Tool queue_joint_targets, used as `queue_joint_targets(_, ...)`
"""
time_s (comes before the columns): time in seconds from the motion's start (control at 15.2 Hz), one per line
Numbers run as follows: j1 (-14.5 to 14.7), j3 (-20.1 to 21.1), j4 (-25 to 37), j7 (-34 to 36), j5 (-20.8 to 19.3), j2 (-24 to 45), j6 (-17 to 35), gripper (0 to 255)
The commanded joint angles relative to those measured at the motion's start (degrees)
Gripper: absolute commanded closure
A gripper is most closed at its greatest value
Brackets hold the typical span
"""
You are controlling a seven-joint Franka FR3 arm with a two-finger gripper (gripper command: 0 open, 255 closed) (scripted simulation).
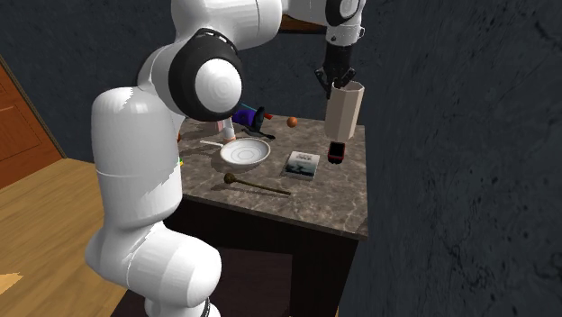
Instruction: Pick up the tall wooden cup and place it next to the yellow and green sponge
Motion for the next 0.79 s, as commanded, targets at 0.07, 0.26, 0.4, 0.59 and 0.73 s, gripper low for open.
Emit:
queue_joint_targets(0.07, 1.02, 0.29, -0.47, 1.2, -0.61, -0.88, -0.09, 255)
queue_joint_targets(0.26, 5.01, 1.56, -6.78, 5.27, -3.14, -4.67, 3.46, 255)
queue_joint_targets(0.4, 7.24, 2.61, -10.28, 8.06, -4.57, -6.71, 5.53, 255)
queue_joint_targets(0.59, 10.12, 4.36, -14.66, 12.24, -6.35, -9.11, 8.28, 255)
queue_joint_targets(0.73, 11.84, 5.57, -17.08, 15.0, -7.31, -10.31, 9.93, 255)
